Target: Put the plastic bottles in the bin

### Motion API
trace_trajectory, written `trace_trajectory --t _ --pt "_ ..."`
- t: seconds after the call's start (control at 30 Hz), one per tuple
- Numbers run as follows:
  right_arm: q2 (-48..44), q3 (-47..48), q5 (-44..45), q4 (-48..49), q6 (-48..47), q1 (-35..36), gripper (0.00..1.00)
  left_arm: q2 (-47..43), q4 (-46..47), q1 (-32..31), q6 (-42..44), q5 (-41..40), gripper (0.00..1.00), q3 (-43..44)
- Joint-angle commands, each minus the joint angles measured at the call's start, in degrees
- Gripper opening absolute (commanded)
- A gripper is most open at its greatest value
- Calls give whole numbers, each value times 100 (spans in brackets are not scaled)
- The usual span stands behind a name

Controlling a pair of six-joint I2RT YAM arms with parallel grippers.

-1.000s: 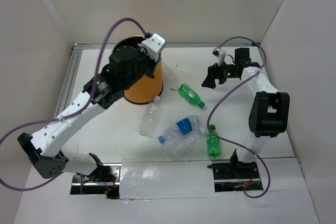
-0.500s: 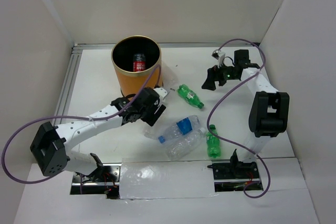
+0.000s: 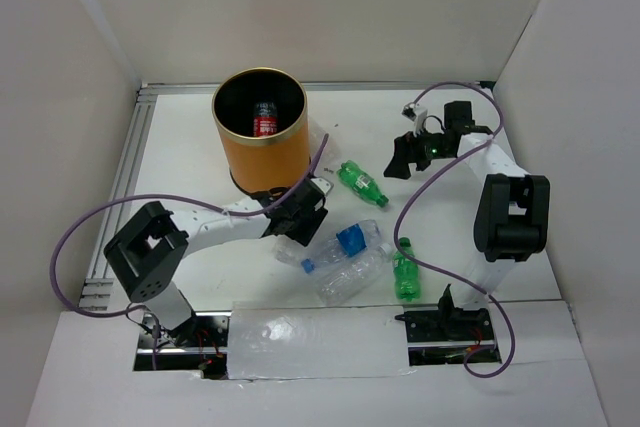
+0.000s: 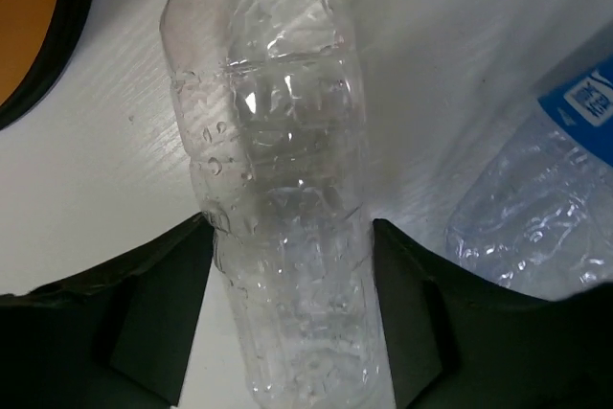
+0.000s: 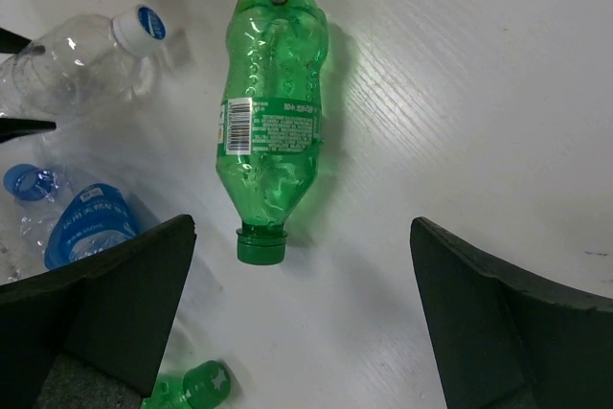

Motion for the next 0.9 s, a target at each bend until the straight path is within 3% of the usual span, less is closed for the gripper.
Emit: trace_trajectory --t 0.0,0.03,0.07,0.1,0.13,0.17,0.43,0.57,0.67,0.7,0.8,0.87 --pt "-161 -12 -20 -20 -78 48 100 277 -25 -78 -375 16 71 -137" --pt "-161 -12 -20 -20 -78 48 100 277 -25 -78 -375 16 58 -138" --pt "-161 -64 -72 -20 -78 100 100 277 27 -78 -427 16 33 -138" --pt "-161 -64 -73 -20 -78 101 100 216 28 -138 -428 16 16 -68" --pt "-161 -64 -73 -73 -131 101 100 59 28 -139 -428 -36 4 -68" --pt "-161 -64 -133 -73 -201 101 100 -30 -50 -217 -428 -106 0 28" --pt "-22 15 -617 -731 -763 276 100 -1383 -499 -412 222 -475 0 1712" --pt "190 208 -731 -943 -948 390 98 -1613 -36 -166 714 -678 0 2699" --pt "190 208 -636 -829 -948 548 67 -1727 719 -17 1153 -1203 0 2982" --pt "190 208 -505 -777 -888 601 65 -1727 1296 36 1424 -1397 0 2982" --pt "190 208 -179 -417 -607 821 88 -1429 1872 343 1707 -2547 0 3034" --pt "68 103 190 -84 -466 926 98 -1245 2067 798 1647 -2875 0 3035"
